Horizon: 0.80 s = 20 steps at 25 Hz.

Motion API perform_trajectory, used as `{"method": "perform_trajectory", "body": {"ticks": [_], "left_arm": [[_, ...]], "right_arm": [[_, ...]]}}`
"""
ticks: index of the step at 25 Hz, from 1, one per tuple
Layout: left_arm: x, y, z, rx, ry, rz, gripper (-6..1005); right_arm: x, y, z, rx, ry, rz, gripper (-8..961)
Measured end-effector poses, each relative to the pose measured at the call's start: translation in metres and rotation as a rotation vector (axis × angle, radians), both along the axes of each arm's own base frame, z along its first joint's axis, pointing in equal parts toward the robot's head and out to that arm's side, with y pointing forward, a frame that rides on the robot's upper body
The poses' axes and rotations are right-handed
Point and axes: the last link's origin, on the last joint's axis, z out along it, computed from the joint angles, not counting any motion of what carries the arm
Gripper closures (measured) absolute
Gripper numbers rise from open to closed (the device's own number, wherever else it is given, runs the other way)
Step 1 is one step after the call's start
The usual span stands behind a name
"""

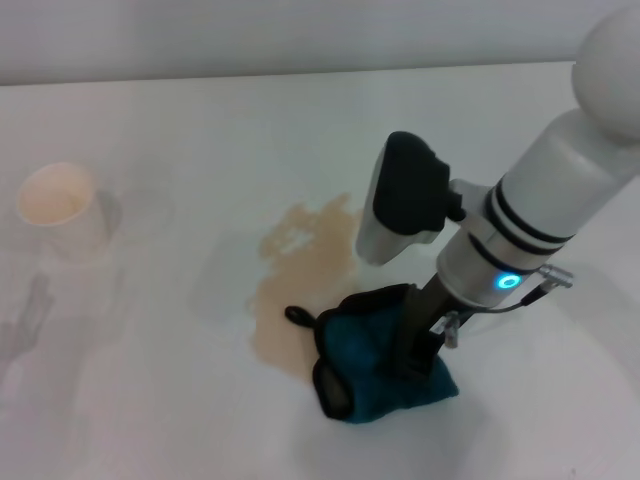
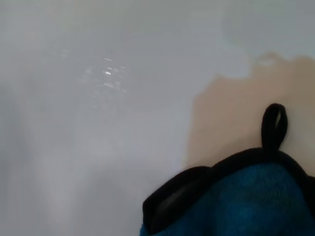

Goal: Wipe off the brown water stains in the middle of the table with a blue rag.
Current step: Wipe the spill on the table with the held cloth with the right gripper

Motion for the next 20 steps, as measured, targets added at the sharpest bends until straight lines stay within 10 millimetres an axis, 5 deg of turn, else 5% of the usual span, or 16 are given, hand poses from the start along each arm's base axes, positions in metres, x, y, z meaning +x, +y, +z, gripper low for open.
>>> {"method": "perform_trajectory", "body": {"ticks": [20], "left_arm": [[0.001, 0.001, 0.0, 0.0, 0.001, -0.003, 118]], "right_arm": [[-0.029, -0.011, -0.034, -0.021, 0.097, 0.123, 903]]}}
